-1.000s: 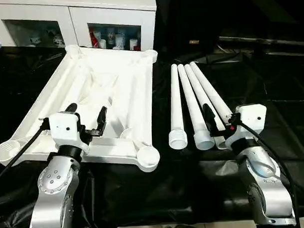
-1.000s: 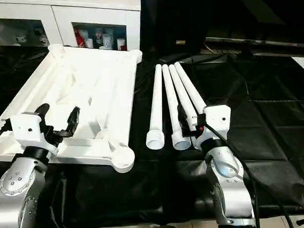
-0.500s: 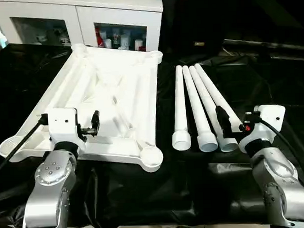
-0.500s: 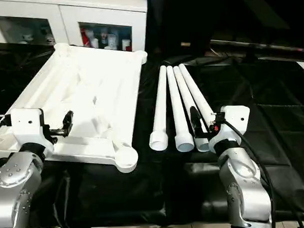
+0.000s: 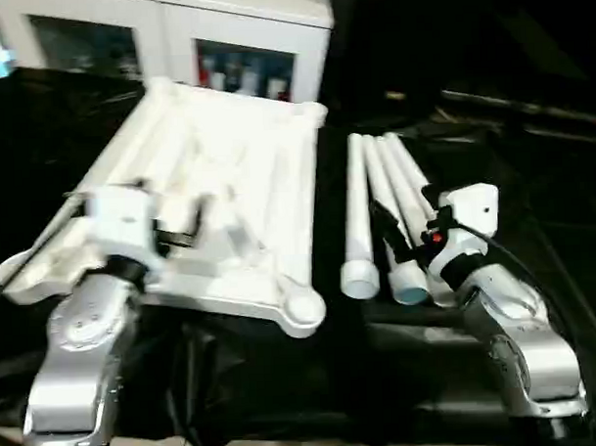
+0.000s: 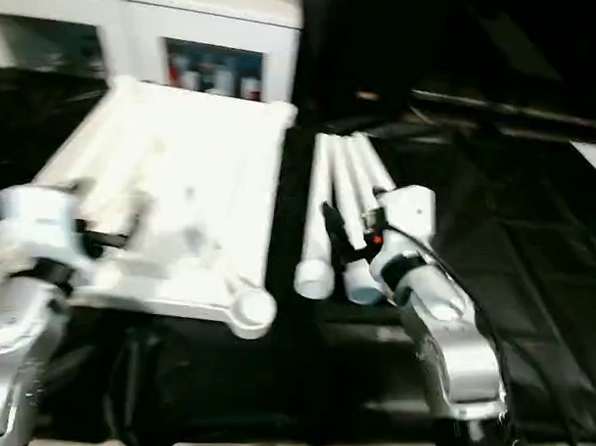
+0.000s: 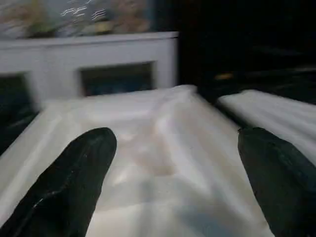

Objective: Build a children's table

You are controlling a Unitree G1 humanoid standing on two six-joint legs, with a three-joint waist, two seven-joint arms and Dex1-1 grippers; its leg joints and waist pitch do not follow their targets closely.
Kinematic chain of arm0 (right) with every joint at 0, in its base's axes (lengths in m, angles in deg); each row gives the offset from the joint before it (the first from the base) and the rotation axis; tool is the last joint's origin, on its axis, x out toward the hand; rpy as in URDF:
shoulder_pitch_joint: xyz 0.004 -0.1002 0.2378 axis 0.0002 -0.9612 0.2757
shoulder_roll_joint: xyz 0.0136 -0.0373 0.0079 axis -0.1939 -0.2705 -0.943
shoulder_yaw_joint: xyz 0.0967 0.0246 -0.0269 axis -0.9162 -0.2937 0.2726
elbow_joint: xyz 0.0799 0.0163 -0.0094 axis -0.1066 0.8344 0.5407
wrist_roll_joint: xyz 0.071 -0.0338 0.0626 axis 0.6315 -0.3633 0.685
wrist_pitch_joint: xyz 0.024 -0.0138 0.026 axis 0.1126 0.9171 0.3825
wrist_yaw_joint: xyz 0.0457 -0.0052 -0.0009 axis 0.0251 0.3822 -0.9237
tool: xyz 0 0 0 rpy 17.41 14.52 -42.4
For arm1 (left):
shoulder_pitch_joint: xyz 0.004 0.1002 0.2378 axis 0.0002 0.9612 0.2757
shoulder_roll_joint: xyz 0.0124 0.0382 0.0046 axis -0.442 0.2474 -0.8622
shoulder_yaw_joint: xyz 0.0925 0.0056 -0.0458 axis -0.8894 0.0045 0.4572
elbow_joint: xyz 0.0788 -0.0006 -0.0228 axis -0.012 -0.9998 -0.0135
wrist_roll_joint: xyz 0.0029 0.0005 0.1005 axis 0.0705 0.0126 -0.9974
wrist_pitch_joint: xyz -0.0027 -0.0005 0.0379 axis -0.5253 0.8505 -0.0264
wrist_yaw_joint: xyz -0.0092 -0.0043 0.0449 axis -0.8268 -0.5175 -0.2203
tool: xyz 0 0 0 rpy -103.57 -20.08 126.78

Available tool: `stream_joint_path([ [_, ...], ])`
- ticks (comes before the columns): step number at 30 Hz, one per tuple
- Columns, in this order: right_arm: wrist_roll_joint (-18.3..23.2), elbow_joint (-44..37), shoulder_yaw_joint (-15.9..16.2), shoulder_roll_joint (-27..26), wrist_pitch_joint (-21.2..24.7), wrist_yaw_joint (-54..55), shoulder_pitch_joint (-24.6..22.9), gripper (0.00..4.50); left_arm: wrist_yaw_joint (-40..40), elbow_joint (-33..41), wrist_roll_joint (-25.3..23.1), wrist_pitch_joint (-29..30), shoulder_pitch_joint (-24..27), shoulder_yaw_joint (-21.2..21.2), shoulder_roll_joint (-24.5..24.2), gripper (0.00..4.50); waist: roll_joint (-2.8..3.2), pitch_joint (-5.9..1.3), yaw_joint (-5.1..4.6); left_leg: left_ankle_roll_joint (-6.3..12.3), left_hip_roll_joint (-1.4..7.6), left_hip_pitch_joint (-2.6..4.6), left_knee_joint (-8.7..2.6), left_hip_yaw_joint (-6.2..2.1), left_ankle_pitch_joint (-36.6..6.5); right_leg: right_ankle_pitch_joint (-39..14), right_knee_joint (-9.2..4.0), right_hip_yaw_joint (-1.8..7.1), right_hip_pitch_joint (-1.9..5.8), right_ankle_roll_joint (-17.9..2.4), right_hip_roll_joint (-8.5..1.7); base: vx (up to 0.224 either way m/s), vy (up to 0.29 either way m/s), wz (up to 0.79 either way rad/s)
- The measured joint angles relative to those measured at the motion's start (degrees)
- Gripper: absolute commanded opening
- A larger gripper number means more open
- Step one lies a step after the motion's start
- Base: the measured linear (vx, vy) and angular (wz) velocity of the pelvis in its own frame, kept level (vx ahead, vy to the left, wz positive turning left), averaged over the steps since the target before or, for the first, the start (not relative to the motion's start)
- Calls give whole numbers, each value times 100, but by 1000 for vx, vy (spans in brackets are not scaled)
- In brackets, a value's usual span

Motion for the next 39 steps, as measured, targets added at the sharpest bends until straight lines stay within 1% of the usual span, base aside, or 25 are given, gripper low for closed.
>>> stream_joint_path([
  [1, 61, 72, -48, 16, 91, -52, 153, 449, -315, -161, -4, -192, -134, -148, -199, 445, 38, 6, -15, 3, 0, 0, -1, 0, 10, 4, 9, 0, -3, -6, 0, 0, 0, 0],
  [2, 172, 85, -91, 45, 164, -121, 222, 449, -550, -248, -2, -280, -219, -239, -315, 445, 64, 6, -21, -1, 1, 3, -4, -1, 15, 4, 14, -2, -4, -6, 0, 0, 0, 0],
  [5, 316, 104, -128, 128, 246, -326, 358, 449, -1137, -332, -3, -366, -330, -451, -626, 445, 131, 6, -52, -20, 7, 23, -13, -3, 25, -5, 39, -5, -3, -26, 5, 0, 0, 0],
  [7, 425, 139, -129, 116, 175, -428, 369, 449, -1394, -380, 1, -362, -328, -501, -774, 445, 147, 15, -50, -30, 11, 38, -16, -4, 31, -24, 72, -9, -3, -46, 8, 0, 0, 0],
  [8, 422, 209, -126, 105, 10, -472, 369, 449, -1507, -449, -3, -422, -325, -512, -812, 445, 185, 25, -36, -40, 14, 39, -18, -10, 37, -27, 78, -15, -4, -51, 10, 0, 0, 0],
  [9, 403, 249, -107, 124, -126, -527, 368, 449, -1599, -597, -25, -545, -315, -553, -879, 445, 194, 22, -37, -44, 17, 43, -18, -13, 39, -27, 76, -18, 0, -52, 15, 0, 0, 0],
  [10, 391, 260, -94, 160, -199, -585, 350, 449, -1722, -776, -56, -627, -291, -597, -985, 445, 226, 32, -31, -51, 18, 44, -19, -14, 44, -26, 78, -18, 1, -53, 16, 0, 0, 0],
  [12, 399, 247, -41, 331, -180, -808, 213, 449, -1995, -954, -50, -631, -260, -671, -1170, 445, 249, 46, -5, -56, 19, 46, -20, -19, 47, -27, 85, -20, 1, -55, 18, 0, 0, 0],
  [13, 449, 192, 13, 482, -106, -1067, 57, 449, -2365, -1013, 55, -494, -249, -781, -1411, 445, 246, 47, 14, -58, 24, 47, -22, -21, 49, -33, 90, -25, 2, -63, 20, 0, 0, 0],
  [14, 493, 124, 67, 597, -38, -1249, -50, 450, -2619, -1069, 100, -380, -233, -844, -1600, 427, 249, 49, 23, -58, 26, 49, -22, -21, 49, -34, 91, -24, 2, -65, 24, 0, 0, 0],
  [15, 536, 86, 95, 667, 25, -1417, -118, 450, -2827, -1138, 117, -300, -230, -864, -1726, 427, 256, 53, 19, -58, 26, 48, -23, -21, 49, -34, 91, -24, 2, -66, 24, 0, 0, 0],
  [16, 648, 39, 186, 810, 137, -1679, -157, 450, -3110, -1235, 122, -240, -241, -924, -1897, 408, 265, 59, 12, -58, 25, 49, -23, -21, 49, -32, 91, -22, 2, -69, 23, 0, 0, 0],
  [18, 834, -76, 242, 979, 343, -2029, -161, 450, -3441, -1373, 120, -295, -265, -1013, -1997, 405, 277, 67, 4, -56, 24, 50, -23, -20, 51, -30, 90, -21, 2, -72, 22, 0, 0, 0],
  [19, 928, -161, 331, 1158, 436, -2270, -157, 450, -3694, -1496, 130, -401, -329, -1085, -2005, 382, 278, 67, 8, -55, 24, 51, -23, -20, 51, -29, 90, -22, 4, -73, 22, 0, 0, 0],
  [21, 952, -205, 459, 1392, 481, -2568, -144, 450, -4015, -1643, 165, -529, -465, -1194, -2035, 363, 275, 66, 30, -55, 26, 59, -23, -21, 52, -29, 90, -25, 10, -73, 22, 0, 0, 0],
  [22, 930, -204, 531, 1509, 473, -2727, -133, 450, -4165, -1763, 156, -620, -618, -1310, -2076, 363, 275, 66, 45, -55, 26, 60, -23, -21, 52, -29, 90, -24, 11, -72, 22, 0, 0, 0],
  [25, 889, -204, 682, 1606, 448, -3011, -33, 450, -4355, -2006, 62, -678, -995, -1465, -2132, 355, 274, 66, 59, -56, 26, 63, -23, -20, 56, -29, 91, -24, 12, -74, 22, 0, 0, 0],
  [27, 885, -203, 787, 1653, 450, -3171, 59, 450, -4475, -2156, -17, -665, -1200, -1560, -2133, 327, 274, 66, 59, -56, 26, 64, -23, -20, 56, -26, 91, -24, 12, -78, 21, 0, 0, 0],
  [28, 882, -207, 878, 1679, 450, -3275, 151, 450, -4565, -2236, -86, -631, -1314, -1642, -2151, 321, 274, 66, 52, -55, 26, 65, -23, -19, 56, -25, 92, -25, 12, -79, 22, 0, 0, 0],
  [30, 883, -229, 927, 1702, 450, -3392, 190, 450, -4679, -2258, -121, -541, -1388, -1704, -2151, 318, 274, 66, 59, -55, 26, 64, -26, -19, 56, -27, 92, -25, 11, -79, 22, 0, 0, 0],
  [31, 884, -252, 1000, 1750, 458, -3471, 190, 450, -4751, -2307, -141, -458, -1407, -1734, -2153, 295, 275, 66, 67, -55, 26, 62, -27, -19, 55, -29, 92, -25, 10, -81, 21, 0, 0, 0],
  [35, 829, -356, 1216, 1919, 448, -3692, 189, 450, -4963, -2438, -175, -339, -1437, -1809, -2203, 277, 279, 69, 99, -56, 27, 62, -32, -19, 55, -31, 91, -28, 9, -84, 22, 0, 0, 0],
  [36, 810, -363, 1292, 1988, 444, -3777, 190, 450, -5012, -2492, -181, -354, -1478, -1868, -2202, 265, 282, 70, 108, -56, 27, 63, -32, -19, 56, -31, 91, -27, 9, -84, 22, 0, 0, 0],
  [37, 768, -366, 1343, 2006, 443, -3860, 190, 450, -5025, -2550, -198, -369, -1508, -1920, -2199, 238, 281, 70, 123, -56, 27, 65, -32, -19, 56, -30, 91, -27, 10, -85, 22, 0, 0, 0],
  [39, 736, -370, 1385, 2006, 443, -3915, 200, 450, -5013, -2649, -249, -387, -1558, -1959, -2164, 236, 281, 70, 141, -60, 27, 66, -32, -19, 59, -29, 92, -27, 11, -86, 22, 0, 0, 0],
])
